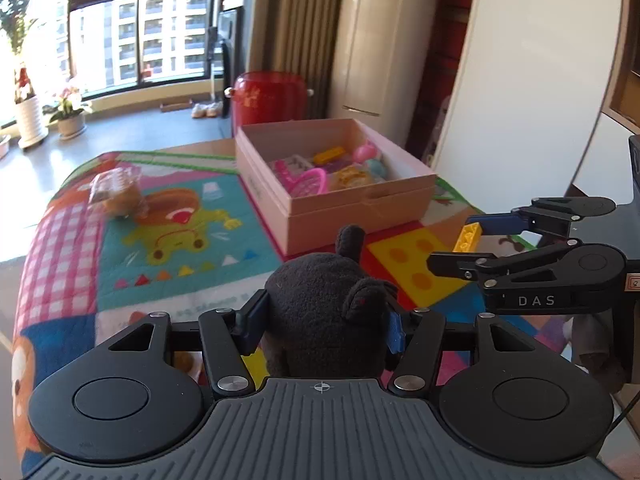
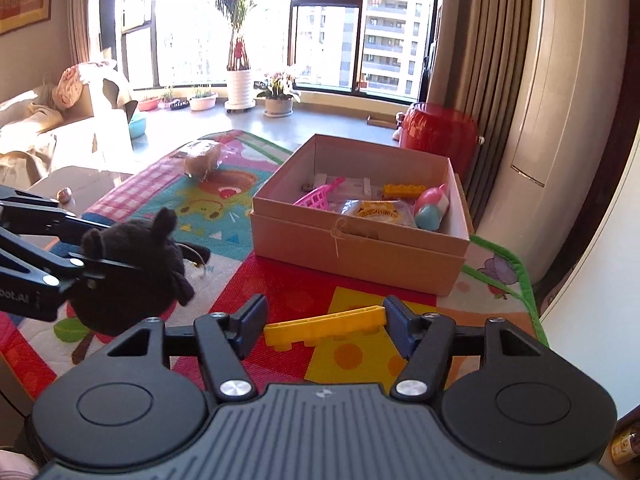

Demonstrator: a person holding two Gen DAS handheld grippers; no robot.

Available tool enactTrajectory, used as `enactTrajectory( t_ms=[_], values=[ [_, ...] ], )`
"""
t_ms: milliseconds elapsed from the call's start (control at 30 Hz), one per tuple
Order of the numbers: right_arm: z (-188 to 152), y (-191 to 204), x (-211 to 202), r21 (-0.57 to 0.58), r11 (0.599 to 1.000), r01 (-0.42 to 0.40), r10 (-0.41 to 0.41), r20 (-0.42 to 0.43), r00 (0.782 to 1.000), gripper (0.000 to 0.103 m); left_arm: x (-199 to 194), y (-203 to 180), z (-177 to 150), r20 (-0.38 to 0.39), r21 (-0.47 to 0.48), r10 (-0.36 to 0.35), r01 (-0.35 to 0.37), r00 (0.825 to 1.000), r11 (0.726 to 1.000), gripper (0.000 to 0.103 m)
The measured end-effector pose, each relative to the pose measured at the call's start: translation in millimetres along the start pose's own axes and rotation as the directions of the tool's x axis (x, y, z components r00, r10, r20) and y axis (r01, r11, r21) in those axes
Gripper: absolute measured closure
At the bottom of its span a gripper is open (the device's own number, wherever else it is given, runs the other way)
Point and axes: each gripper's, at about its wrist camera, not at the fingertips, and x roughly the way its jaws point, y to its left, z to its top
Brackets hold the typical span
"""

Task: Organize objects
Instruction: 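Carry the plush into the box with the left gripper while the right carries the brick there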

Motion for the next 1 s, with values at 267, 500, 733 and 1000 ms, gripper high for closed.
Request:
enactTrajectory(
  t_ms=[267,500,733,1000],
  values=[
    [-2,-10,-12,0.036,0.999,0.007,-0.008,0.045,0.999,0.039,3,-3,75,0.148,0.035,-0.015,0.01,0.989,0.999,0.041],
    [-3,-23,-8,0.094,0.995,0.018,-0.024,0.065,0.998,0.039,78,10,160,0.258,-0.043,-0.063,0.077,0.964,0.996,0.038],
    [-9,-41,-2,0.135,0.99,0.049,-0.054,0.036,0.998,0.039,86,30,156,0.389,-0.121,-0.06,0.116,0.919,0.986,0.042],
    [9,-56,6,0.184,0.982,0.044,-0.052,0.037,0.998,0.039,50,62,74,0.236,-0.059,0.03,-0.017,0.971,0.998,0.042]
  ],
)
